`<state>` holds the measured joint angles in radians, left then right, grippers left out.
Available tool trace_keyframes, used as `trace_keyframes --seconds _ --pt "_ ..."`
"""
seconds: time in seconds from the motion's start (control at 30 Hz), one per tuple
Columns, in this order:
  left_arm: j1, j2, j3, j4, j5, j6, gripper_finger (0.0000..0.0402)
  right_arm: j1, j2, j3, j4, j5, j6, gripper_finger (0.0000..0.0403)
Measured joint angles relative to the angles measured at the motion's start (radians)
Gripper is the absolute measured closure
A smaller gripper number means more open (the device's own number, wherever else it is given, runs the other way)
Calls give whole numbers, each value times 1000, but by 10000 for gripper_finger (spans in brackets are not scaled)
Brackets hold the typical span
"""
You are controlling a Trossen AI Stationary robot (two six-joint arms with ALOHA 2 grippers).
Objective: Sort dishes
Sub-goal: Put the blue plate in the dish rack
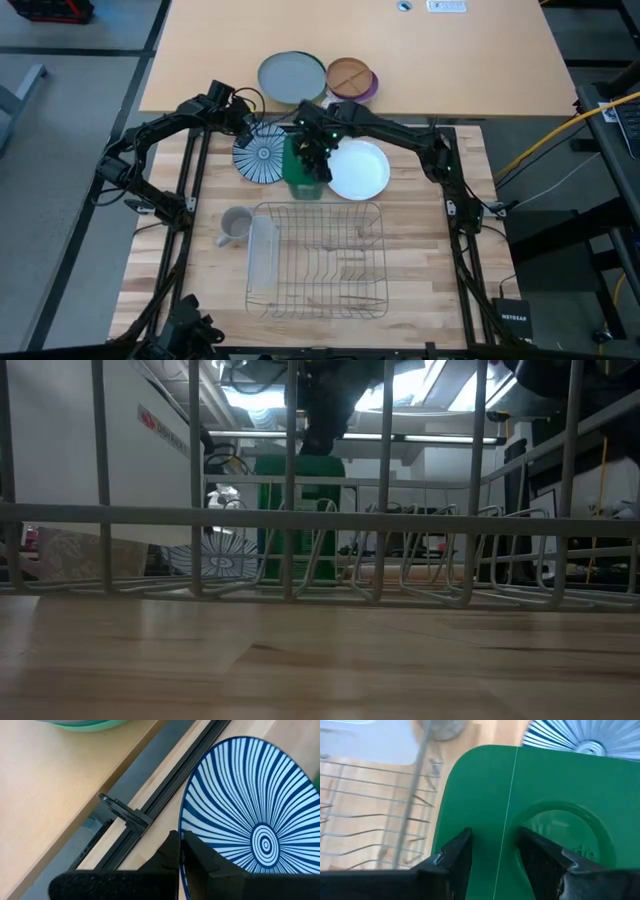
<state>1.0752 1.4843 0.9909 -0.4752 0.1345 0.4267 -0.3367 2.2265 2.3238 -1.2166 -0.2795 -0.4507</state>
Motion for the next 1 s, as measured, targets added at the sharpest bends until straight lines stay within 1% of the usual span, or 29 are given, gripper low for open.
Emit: trace_keyframes --seconds 0.23,0.67,1.0 --pt "0 0 0 -17 -17 0 402 -83 1 0 13 25 0 237" --pt "0 0 0 -16 -21 0 401 -214 5 -3 97 39 -2 237" --pt "0 0 0 -15 -21 0 401 -240 8 0 163 43 24 237"
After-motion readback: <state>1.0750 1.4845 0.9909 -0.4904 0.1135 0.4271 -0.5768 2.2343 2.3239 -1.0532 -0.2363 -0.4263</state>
